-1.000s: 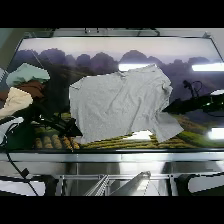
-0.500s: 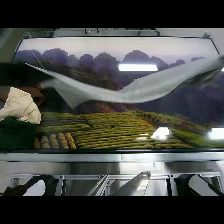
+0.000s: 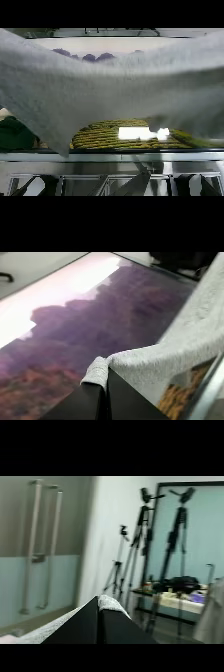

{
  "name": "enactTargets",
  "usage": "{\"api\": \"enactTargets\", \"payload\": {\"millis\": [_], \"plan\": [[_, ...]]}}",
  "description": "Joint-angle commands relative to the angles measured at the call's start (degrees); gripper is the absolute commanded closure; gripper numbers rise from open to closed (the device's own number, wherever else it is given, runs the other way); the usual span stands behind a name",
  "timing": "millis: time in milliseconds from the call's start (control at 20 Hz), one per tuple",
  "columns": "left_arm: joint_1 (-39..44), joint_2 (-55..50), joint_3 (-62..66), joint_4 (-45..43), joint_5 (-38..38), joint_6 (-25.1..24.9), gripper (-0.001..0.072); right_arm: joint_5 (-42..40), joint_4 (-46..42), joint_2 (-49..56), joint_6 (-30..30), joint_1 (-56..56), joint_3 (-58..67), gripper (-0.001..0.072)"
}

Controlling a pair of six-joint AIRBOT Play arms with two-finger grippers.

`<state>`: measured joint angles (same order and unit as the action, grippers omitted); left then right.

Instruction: Fold the shirts.

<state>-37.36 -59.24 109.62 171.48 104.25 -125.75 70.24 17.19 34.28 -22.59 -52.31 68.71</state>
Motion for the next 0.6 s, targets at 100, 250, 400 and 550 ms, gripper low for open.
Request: {"api": "enactTargets", "payload": {"millis": [100,250,400,550], "plan": [[11.52,-9.75,-18.86,-3.63,0.90,1.97,0.0684,-1.16,-13.49,10.56,-3.34,10.14,1.33,0.0698],[18.34,-19.61,-27.02,-6.84,0.72,-0.15,0.0683,-0.81,-24.13,23.23,-6.38,22.99,1.01,0.0698],[21.09,-30.73,-30.84,-9.40,-0.24,-1.42,0.0691,-1.55,-29.88,36.85,-8.33,30.91,0.98,0.0698],[21.24,-42.07,-30.38,-10.03,-6.40,-1.40,0.0692,-6.36,-28.17,49.88,-8.26,34.56,1.01,0.0697]]}}
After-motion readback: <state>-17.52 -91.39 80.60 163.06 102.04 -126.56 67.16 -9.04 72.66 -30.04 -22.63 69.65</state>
